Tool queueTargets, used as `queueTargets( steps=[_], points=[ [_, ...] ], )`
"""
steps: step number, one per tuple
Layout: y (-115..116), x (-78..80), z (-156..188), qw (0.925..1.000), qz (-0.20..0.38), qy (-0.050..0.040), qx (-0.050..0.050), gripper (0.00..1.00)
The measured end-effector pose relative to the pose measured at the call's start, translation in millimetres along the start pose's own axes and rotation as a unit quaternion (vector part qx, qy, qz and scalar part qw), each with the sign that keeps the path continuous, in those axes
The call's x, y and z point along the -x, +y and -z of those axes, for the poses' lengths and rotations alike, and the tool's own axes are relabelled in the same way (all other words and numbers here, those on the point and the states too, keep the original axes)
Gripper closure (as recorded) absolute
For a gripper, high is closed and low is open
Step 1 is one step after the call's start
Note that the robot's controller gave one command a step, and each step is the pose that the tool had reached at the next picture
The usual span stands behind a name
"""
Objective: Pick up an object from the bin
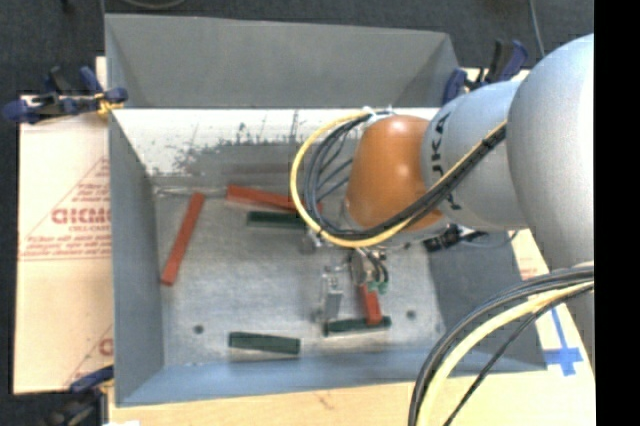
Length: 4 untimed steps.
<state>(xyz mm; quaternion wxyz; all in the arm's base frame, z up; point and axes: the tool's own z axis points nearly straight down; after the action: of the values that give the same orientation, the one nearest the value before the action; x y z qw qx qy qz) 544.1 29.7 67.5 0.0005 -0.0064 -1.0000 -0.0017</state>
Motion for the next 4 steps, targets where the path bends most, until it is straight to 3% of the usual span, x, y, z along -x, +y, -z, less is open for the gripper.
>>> queueTargets(
  steps=[1, 2, 3, 4],
  points=[
    [-2.6, 89.9, 59.0, 0.9991, -0.042, -0.0083, -0.001, 0.00],
    [47.0, 66.0, 13.7, 0.9994, -0.033, -0.0005, -0.001, 0.00],
    [44.1, 67.9, 16.3, 0.9994, -0.034, -0.0031, -0.002, 1.00],
    [111.8, 81.2, 21.5, 0.9996, 0.029, -0.0039, 0.000, 1.00]
  ],
)
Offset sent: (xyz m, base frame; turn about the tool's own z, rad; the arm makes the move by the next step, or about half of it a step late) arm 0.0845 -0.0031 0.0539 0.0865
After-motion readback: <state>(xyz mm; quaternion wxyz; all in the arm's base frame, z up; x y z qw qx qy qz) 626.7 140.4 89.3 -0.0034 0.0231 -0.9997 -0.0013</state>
